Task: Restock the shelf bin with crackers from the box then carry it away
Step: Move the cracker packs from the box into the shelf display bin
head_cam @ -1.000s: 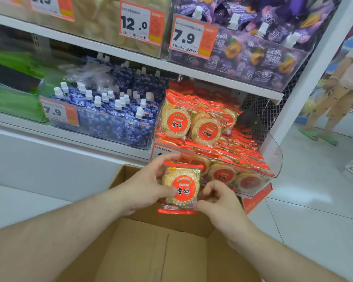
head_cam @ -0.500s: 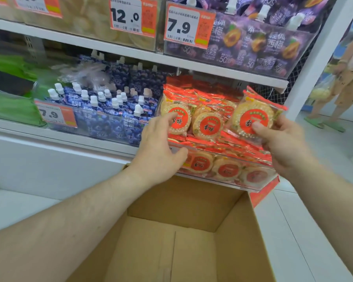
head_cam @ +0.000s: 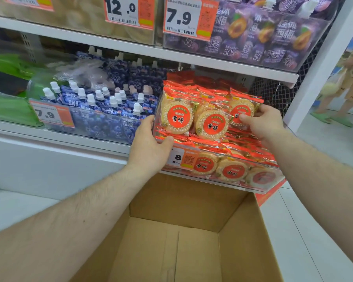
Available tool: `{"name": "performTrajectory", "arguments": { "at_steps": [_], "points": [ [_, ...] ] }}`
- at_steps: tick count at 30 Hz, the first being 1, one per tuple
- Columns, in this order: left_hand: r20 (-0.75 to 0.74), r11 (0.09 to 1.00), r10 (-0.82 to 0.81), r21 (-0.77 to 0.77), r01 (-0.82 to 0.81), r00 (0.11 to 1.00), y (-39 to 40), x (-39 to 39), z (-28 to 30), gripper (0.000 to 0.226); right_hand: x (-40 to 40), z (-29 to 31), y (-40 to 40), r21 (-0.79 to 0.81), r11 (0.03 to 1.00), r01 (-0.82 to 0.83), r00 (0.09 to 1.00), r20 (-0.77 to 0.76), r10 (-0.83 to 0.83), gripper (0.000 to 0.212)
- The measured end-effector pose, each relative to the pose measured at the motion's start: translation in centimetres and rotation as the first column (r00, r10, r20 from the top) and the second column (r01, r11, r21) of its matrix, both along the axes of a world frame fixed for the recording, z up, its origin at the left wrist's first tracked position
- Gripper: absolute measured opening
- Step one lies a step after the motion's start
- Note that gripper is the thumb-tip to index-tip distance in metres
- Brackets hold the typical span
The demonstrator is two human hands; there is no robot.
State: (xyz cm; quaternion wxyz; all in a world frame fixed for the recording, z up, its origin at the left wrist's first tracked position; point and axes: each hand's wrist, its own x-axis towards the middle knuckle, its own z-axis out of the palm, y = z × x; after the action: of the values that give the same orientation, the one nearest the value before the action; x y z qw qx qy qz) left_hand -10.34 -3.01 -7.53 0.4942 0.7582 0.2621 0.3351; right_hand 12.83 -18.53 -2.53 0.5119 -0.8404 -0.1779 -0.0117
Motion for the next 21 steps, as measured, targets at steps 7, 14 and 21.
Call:
{"name": "performTrajectory", "arguments": {
  "at_steps": [7, 14, 21],
  "points": [
    [0.029, 1.000, -0.005, -0.029, 0.006, 1.000, 0.2, 0.1, -0.2, 0.047, -1.5, -0.4, 1.7, -0.420, 0.901, 0.112, 0.988, 0.142, -0.056, 0.030],
    [0.031, 0.991, -0.019, -0.133, 0.023, 0.999, 0.4, -0.2, 0.7, 0.043, -1.9, 0.2, 0.8, -0.405, 0.914, -0.025, 0.999, -0.035, 0.012, 0.039],
    [0.035, 0.982, -0.018, -0.186, 0.024, 0.999, 0.8, -0.4, 1.1, 0.044, -9.1, -0.3, -0.5, -0.074, 0.989, 0.126, 0.979, 0.168, -0.113, 0.060]
  ]
}}
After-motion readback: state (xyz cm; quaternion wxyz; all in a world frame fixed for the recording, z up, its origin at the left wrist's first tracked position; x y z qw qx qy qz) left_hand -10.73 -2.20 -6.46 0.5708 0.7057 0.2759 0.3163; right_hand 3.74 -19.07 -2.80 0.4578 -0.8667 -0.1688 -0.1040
